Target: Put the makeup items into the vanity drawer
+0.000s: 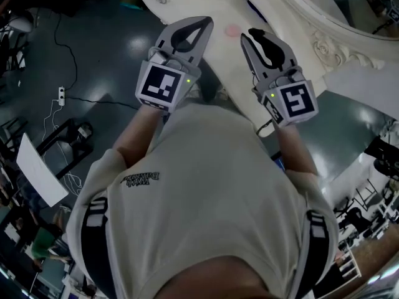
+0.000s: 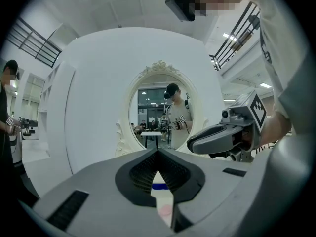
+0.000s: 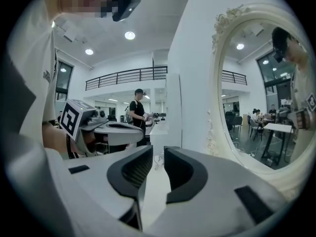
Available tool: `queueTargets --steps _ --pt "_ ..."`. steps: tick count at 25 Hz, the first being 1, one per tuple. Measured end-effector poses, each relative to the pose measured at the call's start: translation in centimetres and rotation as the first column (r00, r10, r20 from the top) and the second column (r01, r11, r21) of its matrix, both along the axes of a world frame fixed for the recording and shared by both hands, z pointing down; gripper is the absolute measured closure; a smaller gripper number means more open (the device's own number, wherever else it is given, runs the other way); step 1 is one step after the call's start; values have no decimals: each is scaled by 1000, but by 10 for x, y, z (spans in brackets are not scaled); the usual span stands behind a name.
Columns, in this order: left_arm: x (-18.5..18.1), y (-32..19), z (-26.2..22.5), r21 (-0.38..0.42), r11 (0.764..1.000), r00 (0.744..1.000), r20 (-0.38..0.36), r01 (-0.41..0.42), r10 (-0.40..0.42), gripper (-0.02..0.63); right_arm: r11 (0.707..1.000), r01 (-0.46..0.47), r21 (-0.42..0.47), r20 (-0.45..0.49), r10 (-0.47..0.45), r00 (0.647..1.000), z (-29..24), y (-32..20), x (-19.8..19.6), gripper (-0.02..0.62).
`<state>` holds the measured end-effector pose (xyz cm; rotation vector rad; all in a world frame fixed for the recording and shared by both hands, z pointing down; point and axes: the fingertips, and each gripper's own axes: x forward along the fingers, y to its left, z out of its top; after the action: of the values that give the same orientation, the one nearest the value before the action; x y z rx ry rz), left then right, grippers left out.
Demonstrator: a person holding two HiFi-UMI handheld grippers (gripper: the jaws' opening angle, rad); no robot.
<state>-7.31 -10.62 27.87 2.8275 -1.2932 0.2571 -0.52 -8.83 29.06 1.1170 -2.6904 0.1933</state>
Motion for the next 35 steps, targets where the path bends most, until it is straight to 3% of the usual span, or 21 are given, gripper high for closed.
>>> queueTargets --steps 8,18,24,35 --pt "6 -38 48 -71 997 999 32 -23 25 592 993 1 -120 -44 -7 999 51 -43 -9 449" --pt "12 -74 135 -232 972 995 81 -40 61 592 957 -32 -288 -209 -31 978 163 -77 -9 398" --pt "24 -87 194 -336 940 991 103 -51 90 592 925 -42 -378 -286 -74 955 227 -82 -3 397" --pt "29 -80 299 -507 861 980 157 -29 126 592 882 -64 -467 -373 -130 919 307 -82 2 397"
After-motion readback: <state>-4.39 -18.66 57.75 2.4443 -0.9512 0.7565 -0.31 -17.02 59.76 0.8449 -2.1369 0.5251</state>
